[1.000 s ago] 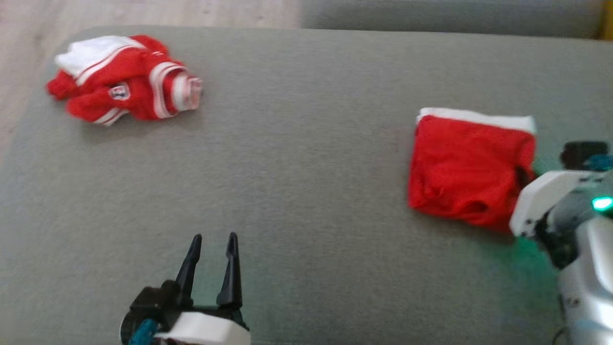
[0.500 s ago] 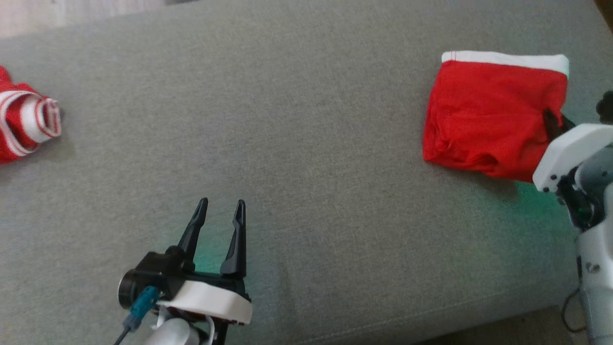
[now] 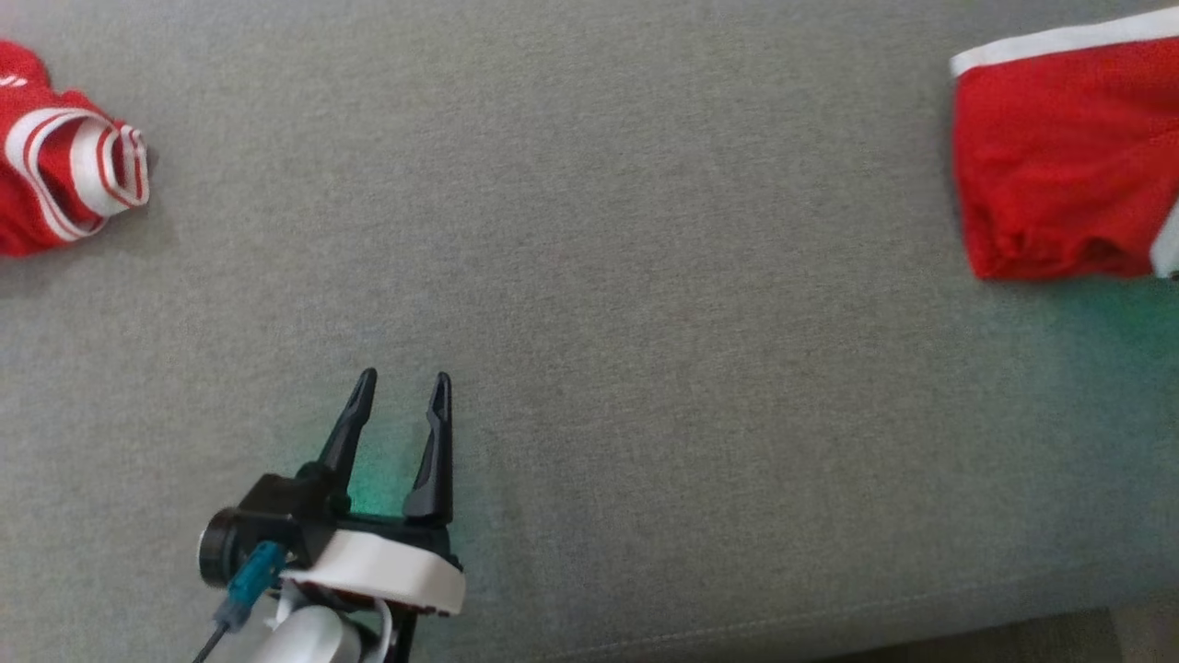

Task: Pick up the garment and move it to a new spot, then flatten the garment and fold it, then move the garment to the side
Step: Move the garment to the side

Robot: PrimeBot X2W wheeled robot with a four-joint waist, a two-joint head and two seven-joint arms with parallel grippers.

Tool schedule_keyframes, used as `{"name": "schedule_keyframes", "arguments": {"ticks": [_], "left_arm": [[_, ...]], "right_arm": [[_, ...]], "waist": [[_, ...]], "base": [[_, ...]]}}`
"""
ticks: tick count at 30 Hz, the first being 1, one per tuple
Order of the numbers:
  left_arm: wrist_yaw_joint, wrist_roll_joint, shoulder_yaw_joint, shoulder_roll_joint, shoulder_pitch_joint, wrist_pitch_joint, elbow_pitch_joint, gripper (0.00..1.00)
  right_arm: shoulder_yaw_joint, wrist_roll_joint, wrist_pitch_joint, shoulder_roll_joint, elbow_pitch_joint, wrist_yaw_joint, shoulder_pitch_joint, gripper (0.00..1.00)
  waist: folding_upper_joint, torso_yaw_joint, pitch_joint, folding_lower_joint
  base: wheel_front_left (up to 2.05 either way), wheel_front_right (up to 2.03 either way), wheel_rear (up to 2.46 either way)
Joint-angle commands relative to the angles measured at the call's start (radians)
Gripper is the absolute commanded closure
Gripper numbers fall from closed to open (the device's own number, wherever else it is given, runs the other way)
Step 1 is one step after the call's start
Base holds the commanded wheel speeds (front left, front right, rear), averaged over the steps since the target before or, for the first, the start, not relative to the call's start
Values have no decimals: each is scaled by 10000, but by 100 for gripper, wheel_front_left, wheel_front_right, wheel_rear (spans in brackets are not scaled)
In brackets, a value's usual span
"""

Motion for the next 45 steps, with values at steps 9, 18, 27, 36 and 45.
{"name": "schedule_keyframes", "arguments": {"ticks": [9, 18, 27, 36, 45], "left_arm": [[193, 73, 381, 327, -165, 45, -569, 0], [123, -70, 352, 179, -222, -49, -303, 0], [98, -548, 754, 105, 153, -453, 347, 0], [251, -1051, 1504, 297, 892, -782, 853, 0], [270, -1325, 1664, 354, 1567, -848, 1164, 0]], "right_arm": [[-525, -783, -1112, -276, -205, 65, -614, 0], [182, -725, -1946, 320, -447, 65, -610, 0], [1410, -288, -2509, 1086, -1014, 65, 133, 0], [2048, -355, -3042, 2471, -2057, 65, 2131, 0], [1824, -227, -3412, 2890, -3639, 65, 4888, 0]], "waist": [[0, 12, 349, -1], [0, 165, -110, -1], [0, 518, -1595, -1], [0, 802, -2886, -1], [0, 1250, -3455, -1]], "base": [[0, 0, 0], [0, 0, 0], [0, 0, 0], [0, 0, 0], [0, 0, 0]]}}
